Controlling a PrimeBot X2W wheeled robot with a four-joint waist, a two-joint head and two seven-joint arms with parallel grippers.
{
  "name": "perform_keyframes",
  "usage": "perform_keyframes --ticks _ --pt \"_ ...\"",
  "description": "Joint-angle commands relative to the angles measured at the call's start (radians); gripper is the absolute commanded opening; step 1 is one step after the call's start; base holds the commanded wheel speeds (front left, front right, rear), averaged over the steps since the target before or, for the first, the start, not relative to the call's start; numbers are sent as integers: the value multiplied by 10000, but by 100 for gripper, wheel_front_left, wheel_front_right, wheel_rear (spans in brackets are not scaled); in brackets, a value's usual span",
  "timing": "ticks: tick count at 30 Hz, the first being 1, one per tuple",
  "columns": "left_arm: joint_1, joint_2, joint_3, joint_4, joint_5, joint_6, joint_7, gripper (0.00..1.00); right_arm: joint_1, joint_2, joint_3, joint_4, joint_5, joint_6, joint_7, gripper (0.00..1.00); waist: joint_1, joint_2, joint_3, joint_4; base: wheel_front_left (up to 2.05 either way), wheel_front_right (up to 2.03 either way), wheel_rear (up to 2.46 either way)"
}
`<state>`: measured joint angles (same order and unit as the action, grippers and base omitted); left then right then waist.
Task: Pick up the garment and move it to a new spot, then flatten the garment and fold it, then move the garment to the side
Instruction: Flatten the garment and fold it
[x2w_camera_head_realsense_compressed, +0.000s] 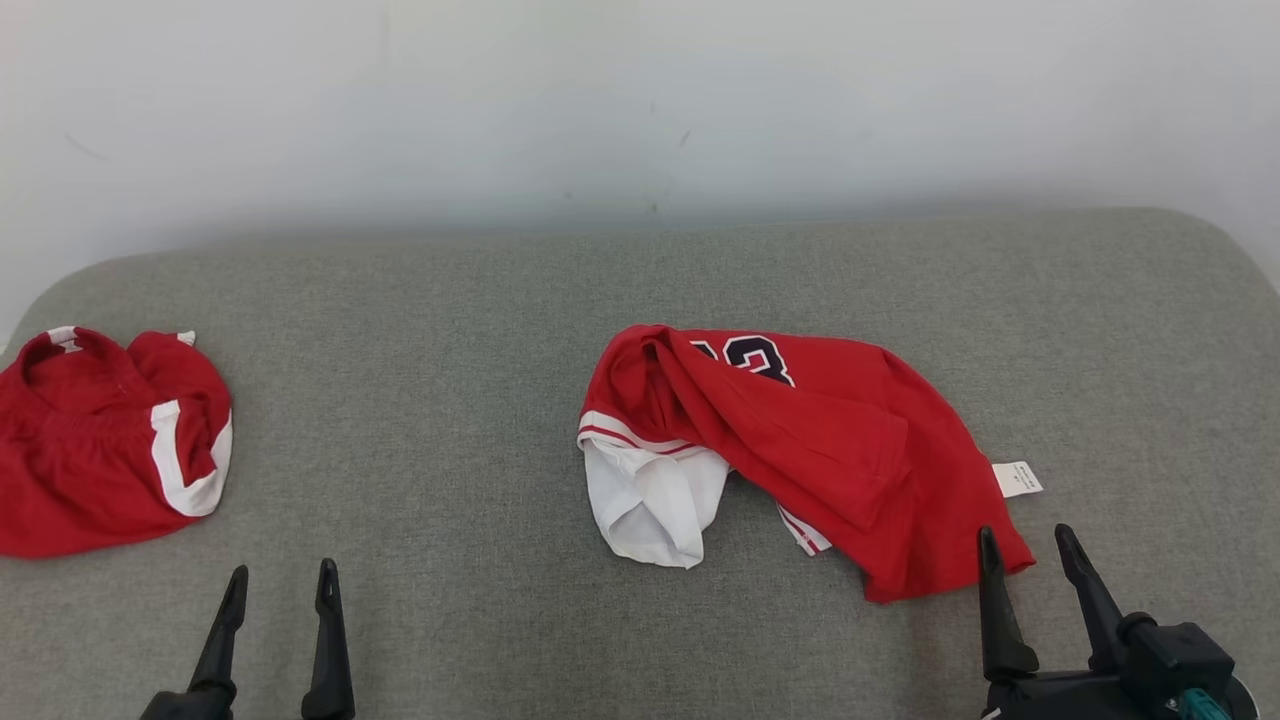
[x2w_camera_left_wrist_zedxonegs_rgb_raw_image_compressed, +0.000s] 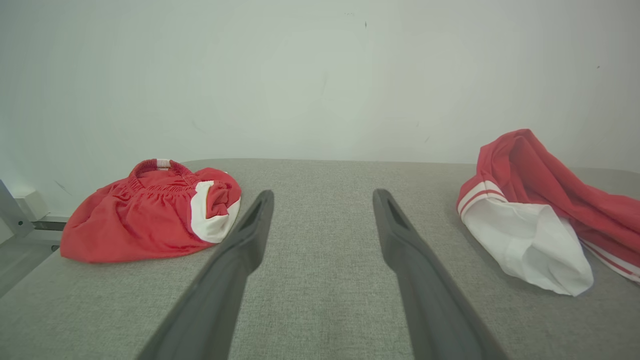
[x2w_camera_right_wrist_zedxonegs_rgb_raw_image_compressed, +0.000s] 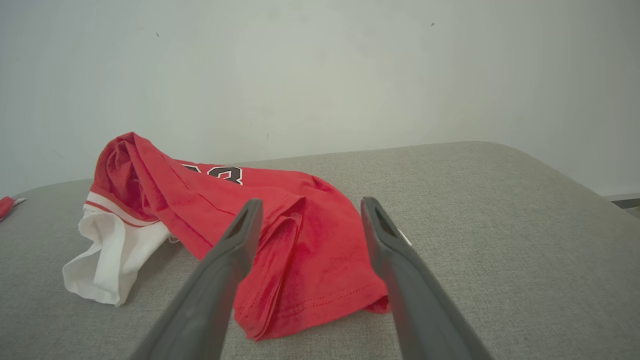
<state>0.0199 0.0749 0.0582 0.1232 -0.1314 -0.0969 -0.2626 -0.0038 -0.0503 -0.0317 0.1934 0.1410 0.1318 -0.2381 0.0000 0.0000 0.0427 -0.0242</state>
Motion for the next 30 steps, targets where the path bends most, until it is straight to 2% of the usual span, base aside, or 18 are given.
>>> perform_keyframes --ticks 1,17,23,30 --pt "-91 -53 42 27 49 -28 -34 100 -55 -1 15 39 120 -22 -47 100 0 0 11 -6 0 0 0" --pt "-250 -173 102 148 196 -154 -34 100 -118 -1 19 109 130 -22 -78 100 0 0 27 -59 0 0 0" --pt "-971 -192 -710 337 352 -257 -34 100 -212 -1 165 182 146 -22 -86 100 0 0 46 -246 0 0 0" --pt "-2358 -209 -2174 1217 256 -351 -34 100 -408 -3 291 242 190 -22 -107 100 0 0 326 -874 0 0 0"
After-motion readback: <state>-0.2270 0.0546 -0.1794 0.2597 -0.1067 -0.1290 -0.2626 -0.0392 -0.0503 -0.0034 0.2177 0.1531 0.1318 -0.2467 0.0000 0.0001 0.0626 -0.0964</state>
